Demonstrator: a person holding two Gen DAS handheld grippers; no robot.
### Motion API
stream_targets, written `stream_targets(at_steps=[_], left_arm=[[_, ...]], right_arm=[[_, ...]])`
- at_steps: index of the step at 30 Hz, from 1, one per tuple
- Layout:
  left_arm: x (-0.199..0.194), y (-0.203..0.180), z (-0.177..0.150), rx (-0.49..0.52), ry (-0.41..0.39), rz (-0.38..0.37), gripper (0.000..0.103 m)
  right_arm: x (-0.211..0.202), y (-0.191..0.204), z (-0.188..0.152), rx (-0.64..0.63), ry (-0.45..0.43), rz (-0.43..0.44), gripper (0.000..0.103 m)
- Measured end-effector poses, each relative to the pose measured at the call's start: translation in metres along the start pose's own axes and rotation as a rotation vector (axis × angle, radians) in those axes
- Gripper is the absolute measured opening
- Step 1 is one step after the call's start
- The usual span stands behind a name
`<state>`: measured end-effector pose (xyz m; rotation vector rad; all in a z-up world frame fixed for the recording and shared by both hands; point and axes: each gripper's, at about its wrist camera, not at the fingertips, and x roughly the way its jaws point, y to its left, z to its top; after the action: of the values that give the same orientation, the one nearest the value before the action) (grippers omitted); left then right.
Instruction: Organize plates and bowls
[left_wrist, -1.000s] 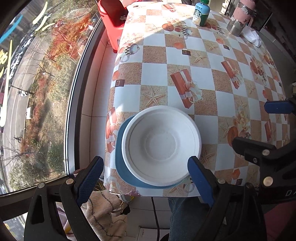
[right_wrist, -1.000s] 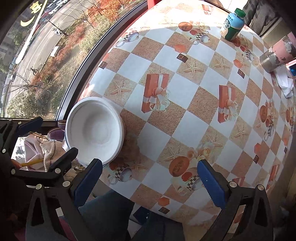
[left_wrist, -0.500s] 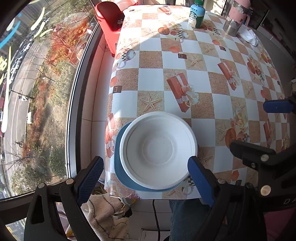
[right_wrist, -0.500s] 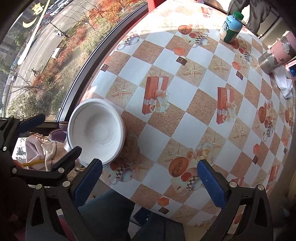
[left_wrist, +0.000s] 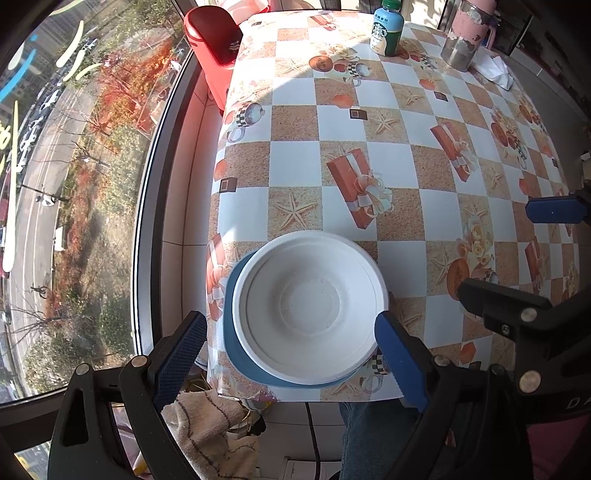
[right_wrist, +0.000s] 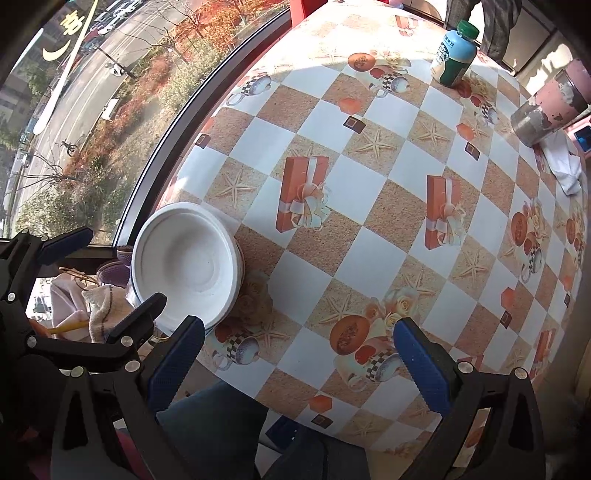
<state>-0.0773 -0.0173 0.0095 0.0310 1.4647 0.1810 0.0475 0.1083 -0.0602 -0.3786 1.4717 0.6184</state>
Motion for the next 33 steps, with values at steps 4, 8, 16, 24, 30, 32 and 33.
stream_targets(at_steps=[4,8,16,24,30,32,33], left_arm=[[-0.0002,0.0006,0.0001,-0.001,0.003,0.001,0.094],[0.0005,-0.0003,0.0005,-0.001,0.006,0.001,0.094],[0.0026,-0.0017,0.0009,0.0,0.006,0.0,0.094],[0.0026,-0.0016,0.0011,-0.003,0.007,0.001,0.094],[0.0055,-0.0028,0.0013,-0.003,0.009,0.001,0.094],[0.0055,-0.0028,0.0005,0.0,0.01,0.003,0.094],[0.0048,-0.0023,-0.0001,0.006,0.011,0.004,0.094]], right_arm=[[0.0,-0.0001,-0.0003,0.002,0.0,0.001,0.103],[0.0011,-0.001,-0.0003,0.0,0.004,0.005,0.103],[0.0016,-0.0022,-0.0005,-0.002,0.007,0.006,0.103],[0.0017,-0.0037,-0.001,0.006,0.006,0.005,0.103],[0.0029,-0.0033,-0.0011,0.007,0.01,0.007,0.103],[0.0031,-0.0036,-0.0015,0.009,0.011,0.008,0.103],[0.0031,-0.0036,-0.0013,0.008,0.011,0.009,0.103]])
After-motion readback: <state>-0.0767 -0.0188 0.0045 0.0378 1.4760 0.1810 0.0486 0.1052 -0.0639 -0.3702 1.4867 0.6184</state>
